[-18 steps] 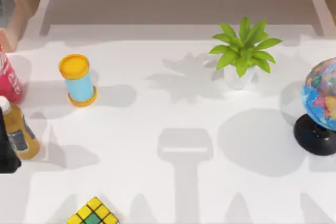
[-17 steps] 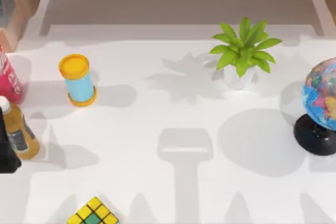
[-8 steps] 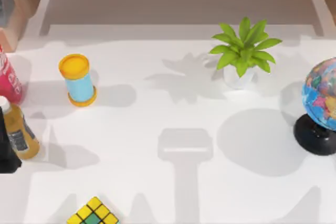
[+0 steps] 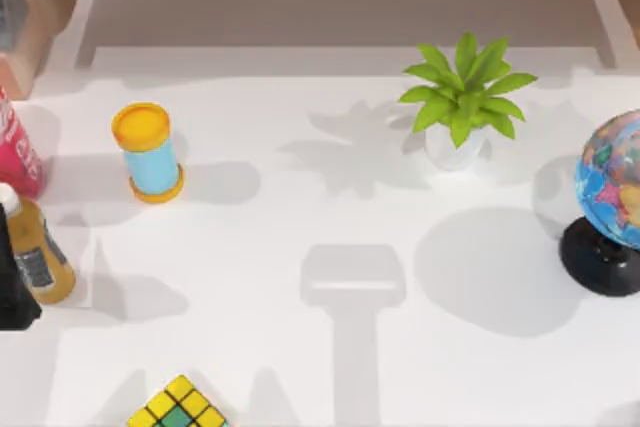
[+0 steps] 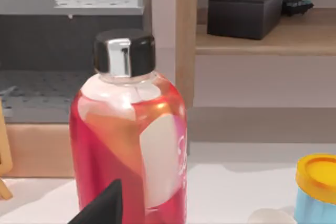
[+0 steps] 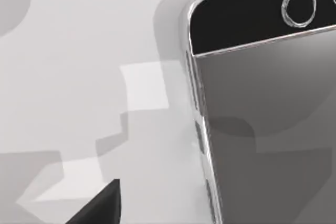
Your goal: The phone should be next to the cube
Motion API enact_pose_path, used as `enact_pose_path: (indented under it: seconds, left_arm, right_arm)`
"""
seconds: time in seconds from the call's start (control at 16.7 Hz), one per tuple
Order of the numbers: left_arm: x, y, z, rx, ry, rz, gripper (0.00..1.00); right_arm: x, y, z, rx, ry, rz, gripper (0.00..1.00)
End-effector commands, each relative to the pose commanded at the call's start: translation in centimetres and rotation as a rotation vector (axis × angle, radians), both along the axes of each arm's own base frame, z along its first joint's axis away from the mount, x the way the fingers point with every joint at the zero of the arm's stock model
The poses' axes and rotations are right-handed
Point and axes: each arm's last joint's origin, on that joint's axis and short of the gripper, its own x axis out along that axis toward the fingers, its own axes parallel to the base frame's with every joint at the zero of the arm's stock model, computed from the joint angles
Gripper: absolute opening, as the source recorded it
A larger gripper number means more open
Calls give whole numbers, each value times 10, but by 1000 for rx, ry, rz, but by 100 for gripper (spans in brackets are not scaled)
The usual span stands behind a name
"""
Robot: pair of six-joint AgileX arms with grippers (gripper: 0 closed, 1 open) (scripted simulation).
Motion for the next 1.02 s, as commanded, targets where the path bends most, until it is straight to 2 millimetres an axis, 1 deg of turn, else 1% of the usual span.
enact_pose_path:
  seconds: [0.12,0.24,0.36,0.48,0.84,1.02]
  left_arm:
    - [0,0,0,0,0,0,100]
    - [0,0,0,0,0,0,100]
    - [0,0,0,0,0,0,100]
    - [0,0,0,0,0,0,100]
    - [0,0,0,0,0,0,100]
    - [0,0,0,0,0,0,100]
  right_arm:
    - [7,-12,-1,46,121,61,100]
    - [15,-25,0,79,187,113,100]
    - [22,-36,2,94,213,151,100]
    - [27,-42,3,96,217,172,100]
    - [27,-42,3,95,216,177,100]
    - [28,-43,-12,97,218,175,100]
